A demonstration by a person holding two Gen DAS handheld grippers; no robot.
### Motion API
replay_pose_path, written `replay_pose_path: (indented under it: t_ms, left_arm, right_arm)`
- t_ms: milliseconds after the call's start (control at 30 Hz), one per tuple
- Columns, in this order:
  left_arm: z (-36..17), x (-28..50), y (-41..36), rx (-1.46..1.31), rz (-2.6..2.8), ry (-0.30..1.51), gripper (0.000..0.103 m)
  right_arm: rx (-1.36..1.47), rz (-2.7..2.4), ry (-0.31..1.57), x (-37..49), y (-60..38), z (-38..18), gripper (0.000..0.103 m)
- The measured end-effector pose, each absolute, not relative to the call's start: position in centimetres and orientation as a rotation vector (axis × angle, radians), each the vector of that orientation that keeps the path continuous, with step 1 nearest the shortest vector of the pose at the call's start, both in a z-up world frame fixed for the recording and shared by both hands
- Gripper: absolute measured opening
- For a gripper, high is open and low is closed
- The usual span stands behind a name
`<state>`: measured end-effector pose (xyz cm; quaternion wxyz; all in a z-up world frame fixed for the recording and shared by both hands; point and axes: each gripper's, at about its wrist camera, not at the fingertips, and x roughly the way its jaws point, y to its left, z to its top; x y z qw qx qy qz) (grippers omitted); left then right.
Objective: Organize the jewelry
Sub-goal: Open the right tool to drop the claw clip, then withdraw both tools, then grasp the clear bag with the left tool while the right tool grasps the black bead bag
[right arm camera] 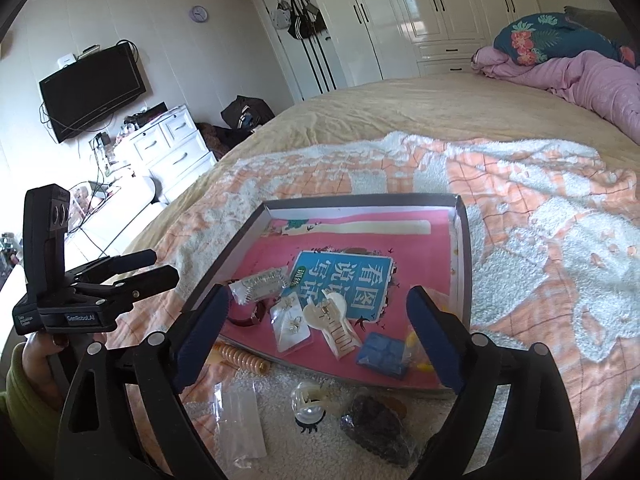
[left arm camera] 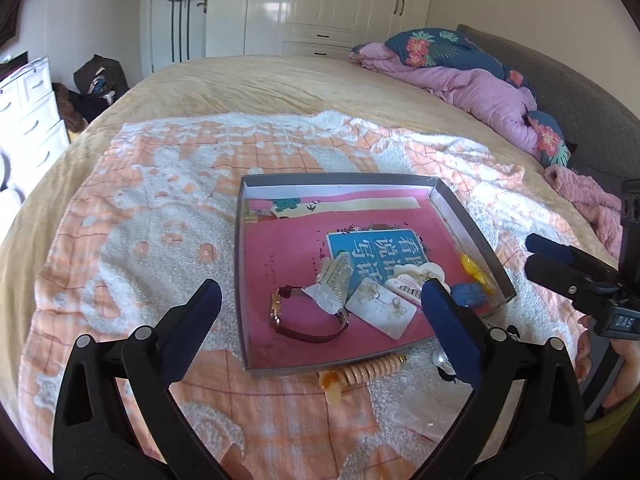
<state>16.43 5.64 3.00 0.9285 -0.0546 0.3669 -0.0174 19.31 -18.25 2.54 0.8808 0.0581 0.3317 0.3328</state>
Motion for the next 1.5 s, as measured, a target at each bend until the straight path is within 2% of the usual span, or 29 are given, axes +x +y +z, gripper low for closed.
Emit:
replay_pose_path:
  t_ms: [300, 533, 1500]
  left_arm:
    - [5.0, 14.2, 6.2, -0.135, -0.021, 0.699, 0.094]
    - [5.6, 12.8, 6.3, -0.149, -0.015, 0.685, 0.094]
    - [1.4, 9.8, 2.6, -0.128, -0.084, 0.823, 0.094]
  right_arm:
    - [0.096, 0.690, 0.628, 17.2, -19.4, 4.6, 0.091]
    - [0.091, 0.687, 0.602, 16.0, -20.2, 5.4, 0.095]
    - [0.043, 0.648, 0.653, 12.2, -23.7, 3.2, 0.095]
